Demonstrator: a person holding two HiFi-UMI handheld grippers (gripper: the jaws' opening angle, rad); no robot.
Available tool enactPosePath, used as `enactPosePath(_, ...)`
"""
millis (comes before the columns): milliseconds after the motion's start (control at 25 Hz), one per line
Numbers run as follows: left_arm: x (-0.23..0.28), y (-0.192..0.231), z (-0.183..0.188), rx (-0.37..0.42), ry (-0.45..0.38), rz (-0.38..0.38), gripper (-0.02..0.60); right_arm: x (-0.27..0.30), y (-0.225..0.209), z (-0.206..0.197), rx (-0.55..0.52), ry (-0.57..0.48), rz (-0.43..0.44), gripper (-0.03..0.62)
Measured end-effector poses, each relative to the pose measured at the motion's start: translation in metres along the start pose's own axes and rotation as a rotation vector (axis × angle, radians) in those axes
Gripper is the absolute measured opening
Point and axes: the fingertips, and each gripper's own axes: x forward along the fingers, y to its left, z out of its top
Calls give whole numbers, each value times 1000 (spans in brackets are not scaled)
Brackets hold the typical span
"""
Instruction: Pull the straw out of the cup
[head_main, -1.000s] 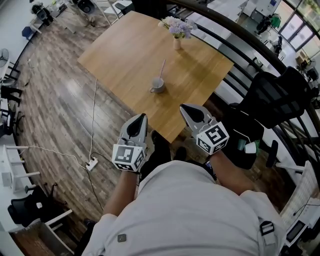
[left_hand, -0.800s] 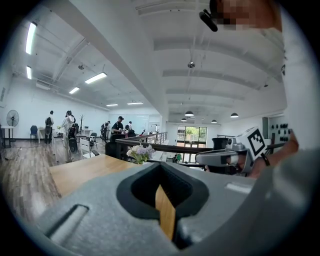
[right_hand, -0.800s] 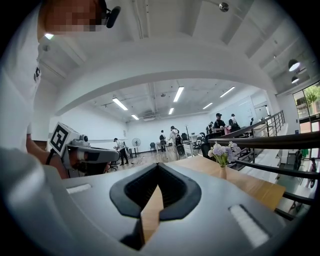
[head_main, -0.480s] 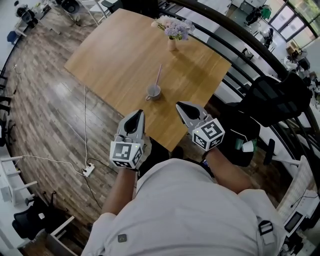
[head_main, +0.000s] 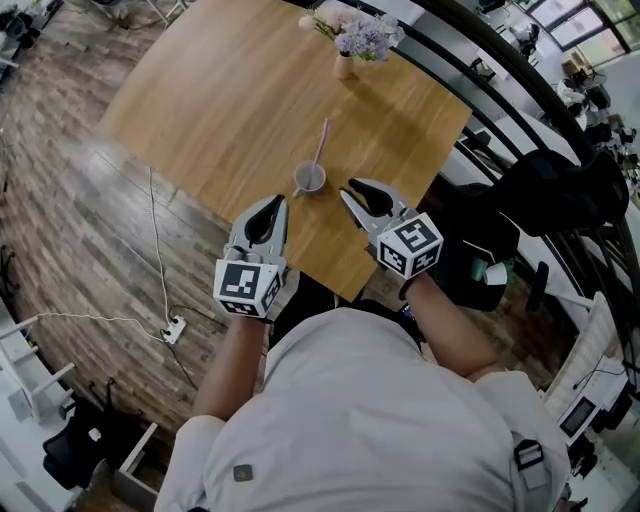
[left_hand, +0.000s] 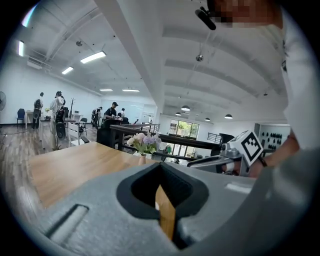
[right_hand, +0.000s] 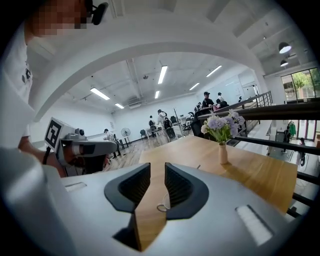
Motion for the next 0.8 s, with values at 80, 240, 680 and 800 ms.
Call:
enactPosePath(80, 10, 11, -8, 1, 20, -19, 5, 18, -7, -11, 7, 33, -5, 110)
enactPosePath(240, 28, 29, -26, -23, 62, -46, 5, 49, -23, -28, 56, 66, -19, 120)
enactPosePath(680, 71, 63, -61, -53, 141, -101, 5, 110, -75, -80, 189, 148, -92, 121)
enactPosePath(800, 77, 70, -67, -56, 152, -111, 5, 122, -85, -90, 202, 168, -101, 121)
